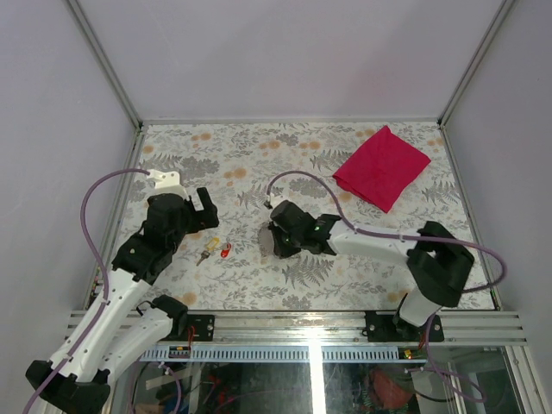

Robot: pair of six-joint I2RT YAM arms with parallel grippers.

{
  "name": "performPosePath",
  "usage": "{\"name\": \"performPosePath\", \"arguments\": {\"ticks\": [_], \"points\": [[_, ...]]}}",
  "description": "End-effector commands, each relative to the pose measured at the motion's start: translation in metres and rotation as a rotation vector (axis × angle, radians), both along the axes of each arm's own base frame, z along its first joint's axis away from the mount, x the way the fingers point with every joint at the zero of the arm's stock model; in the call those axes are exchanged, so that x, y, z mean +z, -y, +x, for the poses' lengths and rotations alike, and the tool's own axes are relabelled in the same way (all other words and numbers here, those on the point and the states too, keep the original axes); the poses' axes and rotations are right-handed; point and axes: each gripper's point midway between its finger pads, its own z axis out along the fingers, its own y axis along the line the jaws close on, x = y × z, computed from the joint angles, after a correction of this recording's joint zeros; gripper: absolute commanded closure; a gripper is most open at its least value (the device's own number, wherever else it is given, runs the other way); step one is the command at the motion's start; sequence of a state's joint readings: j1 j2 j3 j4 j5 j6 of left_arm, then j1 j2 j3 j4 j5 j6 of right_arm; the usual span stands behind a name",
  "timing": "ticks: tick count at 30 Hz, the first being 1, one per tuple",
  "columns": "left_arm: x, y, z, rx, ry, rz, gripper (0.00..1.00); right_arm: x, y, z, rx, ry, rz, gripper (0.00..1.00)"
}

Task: Put the keys on the keyring

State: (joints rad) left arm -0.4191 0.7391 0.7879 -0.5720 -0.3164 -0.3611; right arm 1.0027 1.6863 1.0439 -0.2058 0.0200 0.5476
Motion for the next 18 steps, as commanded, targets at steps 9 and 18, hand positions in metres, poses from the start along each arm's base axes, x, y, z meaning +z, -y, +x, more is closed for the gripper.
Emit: {"name": "performPosePath", "arguments": {"ticks": [9,18], "points": [[0.071,0.077,-0.008,-0.433,0.224,-0.205,0.0,0.141,0.033,-0.001,0.029,0.289,0.182,1.0],[0.092,0.139,-0.041,-0.851,0.321,-0.189,0.03,0.185,0.057,-0.015,0.067,0.33,0.187,1.0]]}}
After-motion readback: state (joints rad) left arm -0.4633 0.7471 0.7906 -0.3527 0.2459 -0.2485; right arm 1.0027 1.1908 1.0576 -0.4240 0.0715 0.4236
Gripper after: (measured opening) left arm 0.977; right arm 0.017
